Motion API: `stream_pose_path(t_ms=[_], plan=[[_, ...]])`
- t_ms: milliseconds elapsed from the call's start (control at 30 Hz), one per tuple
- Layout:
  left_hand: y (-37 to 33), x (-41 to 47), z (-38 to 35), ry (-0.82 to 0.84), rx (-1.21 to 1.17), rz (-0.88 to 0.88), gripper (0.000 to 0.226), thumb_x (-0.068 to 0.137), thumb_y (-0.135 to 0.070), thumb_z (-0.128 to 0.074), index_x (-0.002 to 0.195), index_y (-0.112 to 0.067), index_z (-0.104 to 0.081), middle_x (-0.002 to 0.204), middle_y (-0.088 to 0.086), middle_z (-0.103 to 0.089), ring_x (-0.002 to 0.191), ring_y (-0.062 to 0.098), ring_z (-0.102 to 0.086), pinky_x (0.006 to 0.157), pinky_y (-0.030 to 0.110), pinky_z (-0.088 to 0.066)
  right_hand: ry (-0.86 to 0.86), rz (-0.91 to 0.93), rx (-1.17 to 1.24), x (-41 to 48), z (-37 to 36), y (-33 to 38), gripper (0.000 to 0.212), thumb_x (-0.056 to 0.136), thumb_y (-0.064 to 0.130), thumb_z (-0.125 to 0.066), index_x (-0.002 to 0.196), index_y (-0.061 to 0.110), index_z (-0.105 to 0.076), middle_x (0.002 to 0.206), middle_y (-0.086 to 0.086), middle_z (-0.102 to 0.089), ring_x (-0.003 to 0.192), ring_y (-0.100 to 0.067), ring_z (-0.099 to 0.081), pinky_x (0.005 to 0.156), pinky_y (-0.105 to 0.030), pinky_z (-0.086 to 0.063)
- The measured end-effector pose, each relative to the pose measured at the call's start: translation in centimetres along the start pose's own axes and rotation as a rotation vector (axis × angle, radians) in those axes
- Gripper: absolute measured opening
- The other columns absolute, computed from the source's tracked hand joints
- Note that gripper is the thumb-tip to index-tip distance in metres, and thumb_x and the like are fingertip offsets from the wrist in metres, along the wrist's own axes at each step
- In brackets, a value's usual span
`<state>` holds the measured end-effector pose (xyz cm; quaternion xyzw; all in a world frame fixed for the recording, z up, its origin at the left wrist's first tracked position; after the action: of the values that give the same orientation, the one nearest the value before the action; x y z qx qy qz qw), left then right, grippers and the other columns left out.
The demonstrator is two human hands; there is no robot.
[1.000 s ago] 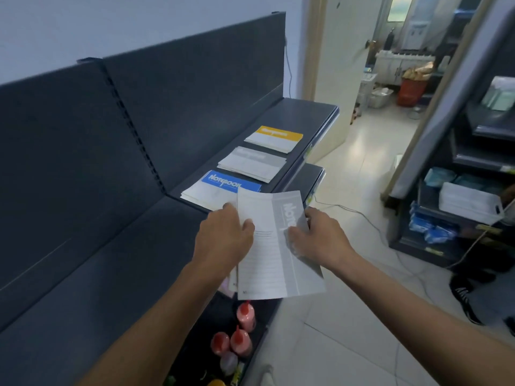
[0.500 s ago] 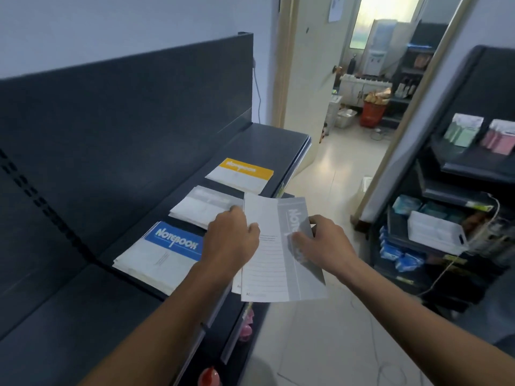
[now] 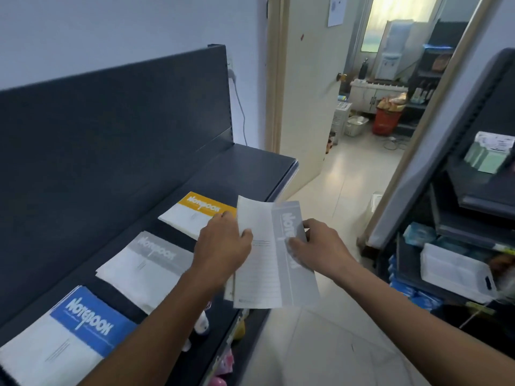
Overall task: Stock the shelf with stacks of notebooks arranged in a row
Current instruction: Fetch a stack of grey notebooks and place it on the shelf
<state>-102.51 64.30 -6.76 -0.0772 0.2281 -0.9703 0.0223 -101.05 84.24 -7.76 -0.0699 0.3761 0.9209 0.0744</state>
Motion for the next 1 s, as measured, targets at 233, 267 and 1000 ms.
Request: stream_pose_path(t_ms=[233, 267, 1000], plan=[[-3.5, 5.8, -1.9, -0.052, 0.010, 0.101, 0.027, 0.094, -0.039, -0.057, 0.102, -0.013, -0.054, 0.100, 0.001, -0.057, 0.086, 0.019, -0.052, 0.068, 0.033, -0.039, 0.045, 0.073, -0.016, 8.5, 3.1, -0.8, 0.027, 0.089, 0.033, -0.057, 0.111, 0.019, -0.060, 0.097, 0.001, -0.071, 0.087, -0.021, -0.068, 0.076, -0.037, -0.057], [-3.7, 6.7, -2.1, -0.056, 0.009, 0.119, 0.027, 0.094, -0.039, -0.057, 0.102, -0.013, -0.054, 0.100, 0.001, -0.056, 0.086, 0.020, -0.052, 0.069, 0.033, -0.039, 0.051, 0.088, -0.012, 9.8, 3.4, -0.6, 0.026, 0.090, 0.031, -0.056, 0.113, 0.020, -0.061, 0.097, 0.001, -0.072, 0.087, -0.021, -0.069, 0.073, -0.035, -0.056], [2.0, 25.2, -7.5, -0.110, 0.024, 0.531, 0.032, 0.092, -0.037, -0.057, 0.074, -0.013, -0.043, 0.076, 0.005, -0.058, 0.070, 0.025, -0.059, 0.048, 0.030, -0.035, 0.310, 0.377, -0.250, 36.3, -1.1, 6.7, 0.020, 0.091, 0.029, -0.054, 0.109, 0.024, -0.062, 0.102, 0.006, -0.066, 0.088, -0.018, -0.063, 0.069, -0.033, -0.049]])
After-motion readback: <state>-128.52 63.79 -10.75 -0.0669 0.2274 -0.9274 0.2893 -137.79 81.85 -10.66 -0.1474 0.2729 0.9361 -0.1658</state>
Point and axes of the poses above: each hand's wrist, its own x-axis towards the middle knuckle, its own z-axis out of the back of the hand, y = z × x, the point moved 4 cm from there along x, towards the middle knuckle
